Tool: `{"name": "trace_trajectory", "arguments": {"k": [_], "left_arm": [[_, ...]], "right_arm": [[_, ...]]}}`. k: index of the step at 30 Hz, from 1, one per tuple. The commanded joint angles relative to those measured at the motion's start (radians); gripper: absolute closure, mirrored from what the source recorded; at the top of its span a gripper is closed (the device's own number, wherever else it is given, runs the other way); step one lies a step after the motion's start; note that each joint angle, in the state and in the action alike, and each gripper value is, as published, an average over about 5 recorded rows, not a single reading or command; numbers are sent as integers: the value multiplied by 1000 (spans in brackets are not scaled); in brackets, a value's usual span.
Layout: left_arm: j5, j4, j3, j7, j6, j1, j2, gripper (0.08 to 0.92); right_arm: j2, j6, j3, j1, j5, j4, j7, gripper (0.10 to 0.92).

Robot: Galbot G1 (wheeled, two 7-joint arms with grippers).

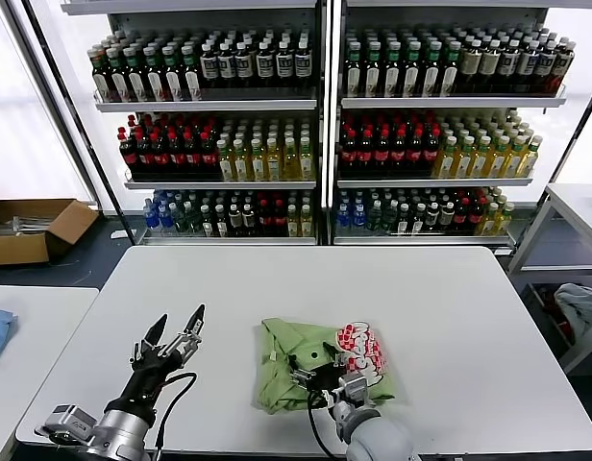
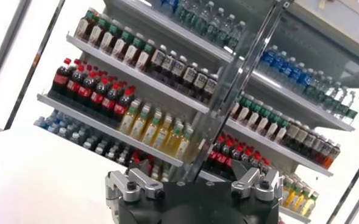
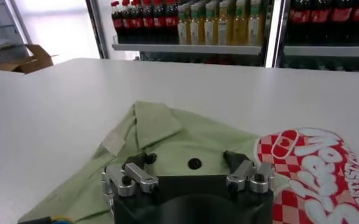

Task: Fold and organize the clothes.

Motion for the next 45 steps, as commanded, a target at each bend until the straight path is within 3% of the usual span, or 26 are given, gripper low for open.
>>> {"name": "trace_trajectory", "arguments": {"k": [1,7,20,30,45], "left_arm": [[4,0,-3,7,1,-8,5,177],[23,7,-24,43,-6,-16,15,177],[187,44,-59,192,-51,4,16,177],[299,56,-124,314,-81,4,-35,177],[310,74,-194,381,-72,3,-60,177]], "right_arm": [[-57,117,72,14,11,194,-18,203],[-122,211,284,-69,-13,307,-98,203],[-59,391,749,-293,104,228,-264,203],[-23,462,812,-369,102,190,-284,203],[12,464,811,-370,84,189,-298,203]]}}
